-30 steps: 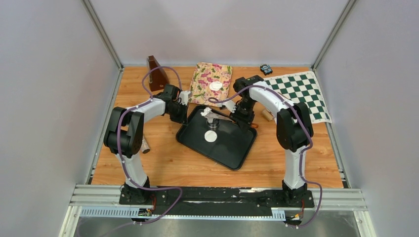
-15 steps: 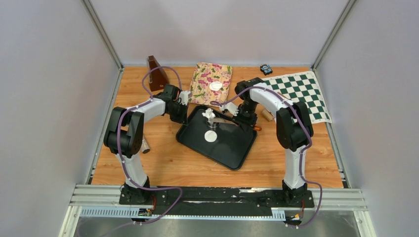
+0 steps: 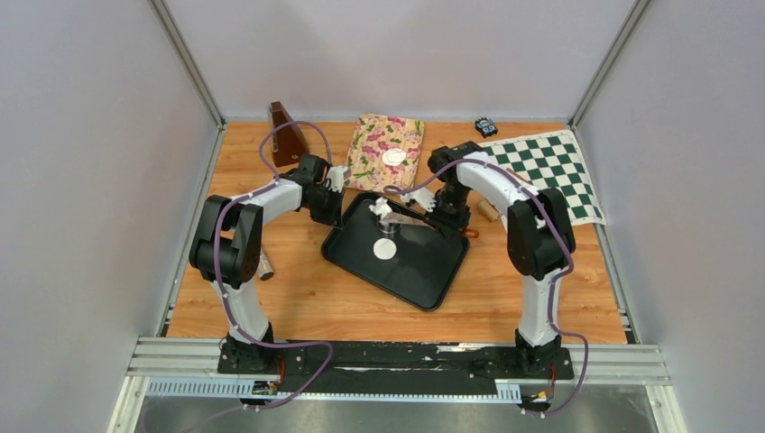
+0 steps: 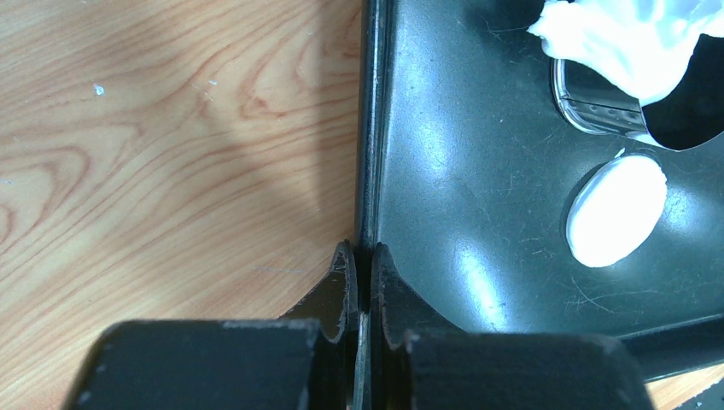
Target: Roll out the dumpling wrappers from the dough
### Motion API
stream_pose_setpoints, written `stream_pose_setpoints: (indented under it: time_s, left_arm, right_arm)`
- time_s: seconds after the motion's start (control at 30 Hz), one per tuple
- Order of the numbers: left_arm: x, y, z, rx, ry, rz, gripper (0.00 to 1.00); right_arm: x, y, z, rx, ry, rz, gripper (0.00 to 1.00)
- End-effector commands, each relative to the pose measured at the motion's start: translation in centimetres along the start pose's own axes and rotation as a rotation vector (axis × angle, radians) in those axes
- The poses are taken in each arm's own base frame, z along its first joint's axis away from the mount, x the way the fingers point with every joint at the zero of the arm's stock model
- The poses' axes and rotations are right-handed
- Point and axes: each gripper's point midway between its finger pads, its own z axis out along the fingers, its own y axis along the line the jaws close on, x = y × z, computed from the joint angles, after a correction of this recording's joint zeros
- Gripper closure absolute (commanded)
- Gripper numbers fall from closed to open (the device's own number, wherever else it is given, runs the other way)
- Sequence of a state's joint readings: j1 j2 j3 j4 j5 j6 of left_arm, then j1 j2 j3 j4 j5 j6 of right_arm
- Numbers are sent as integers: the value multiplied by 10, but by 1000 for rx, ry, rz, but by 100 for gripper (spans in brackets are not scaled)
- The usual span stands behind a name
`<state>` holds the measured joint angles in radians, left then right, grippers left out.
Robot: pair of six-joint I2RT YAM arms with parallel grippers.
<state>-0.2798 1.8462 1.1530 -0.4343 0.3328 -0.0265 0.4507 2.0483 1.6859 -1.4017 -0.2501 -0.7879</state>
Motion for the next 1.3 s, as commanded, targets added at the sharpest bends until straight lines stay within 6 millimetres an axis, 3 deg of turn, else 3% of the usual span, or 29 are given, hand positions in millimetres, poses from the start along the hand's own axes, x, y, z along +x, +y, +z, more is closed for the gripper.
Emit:
stream_pose_setpoints:
  time_s: [0.0, 0.1, 0.23, 0.53, 0.7, 0.9, 1.07, 1.27]
  left_arm:
    - [-1, 13, 1, -66, 3, -17, 100]
    - [0, 13, 2, -64, 5, -19, 100]
    - [-3, 13, 0, -68, -3, -15, 100]
    - [-4, 12, -2, -68, -9, -14, 100]
    - [2, 11, -1, -58, 13, -29, 100]
    - [14, -3, -12, -8, 52, -44, 100]
    - [25, -16, -27, 15, 76, -39, 100]
    - [33, -23, -37, 29, 80, -54, 100]
  right_arm:
    - [36, 10, -19, 64, -4, 16, 100]
    - [56, 17, -10, 53, 17, 28, 100]
    - [58, 7, 4, 79, 22, 46, 100]
    - [19, -31, 24, 110, 2, 37, 100]
    - [-13, -35, 24, 132, -13, -26, 100]
    - [-32, -29, 22, 158, -6, -89, 100]
    - [-35, -25, 18, 220, -3, -116, 100]
    - [2, -31, -3, 381, 85, -120, 100]
